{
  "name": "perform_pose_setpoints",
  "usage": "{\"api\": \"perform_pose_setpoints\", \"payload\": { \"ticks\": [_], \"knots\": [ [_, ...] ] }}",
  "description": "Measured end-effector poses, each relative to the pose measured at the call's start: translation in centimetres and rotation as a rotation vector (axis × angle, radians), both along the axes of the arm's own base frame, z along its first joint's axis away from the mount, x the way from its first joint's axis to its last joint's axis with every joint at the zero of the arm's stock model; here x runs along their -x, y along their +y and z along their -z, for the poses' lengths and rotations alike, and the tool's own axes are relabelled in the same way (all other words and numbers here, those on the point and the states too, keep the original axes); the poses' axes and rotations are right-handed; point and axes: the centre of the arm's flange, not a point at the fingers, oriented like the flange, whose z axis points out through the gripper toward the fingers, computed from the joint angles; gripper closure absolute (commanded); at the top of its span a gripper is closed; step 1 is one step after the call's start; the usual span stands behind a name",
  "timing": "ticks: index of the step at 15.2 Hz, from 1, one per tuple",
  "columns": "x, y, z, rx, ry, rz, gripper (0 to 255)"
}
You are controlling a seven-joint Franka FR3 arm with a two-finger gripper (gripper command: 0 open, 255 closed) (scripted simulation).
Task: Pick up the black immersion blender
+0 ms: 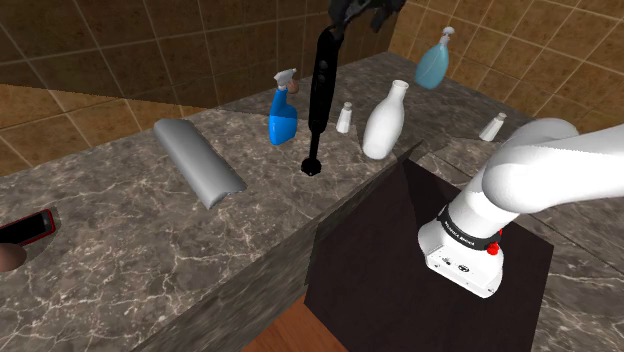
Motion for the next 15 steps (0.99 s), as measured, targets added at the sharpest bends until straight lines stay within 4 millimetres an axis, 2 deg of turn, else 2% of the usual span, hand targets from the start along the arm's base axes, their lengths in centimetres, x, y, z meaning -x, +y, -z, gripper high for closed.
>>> {"api": "perform_pose_setpoints", "payload": {
  "ticks": [3, 4, 11, 12, 15],
  "knots": [
    [-1.6, 3.4, 1.7, 0.006, -0.082, 0.105, 0],
    [-1.9, 3.9, 2.2, 0.006, -0.096, 0.122, 0],
    [-2.1, 4.3, 5.7, 0.004, -0.109, 0.139, 0],
    [-2.0, 4.3, 5.9, 0.004, -0.109, 0.139, 255],
    [-2.0, 4.4, 6.0, 0.004, -0.112, 0.139, 255]
  ]
}}
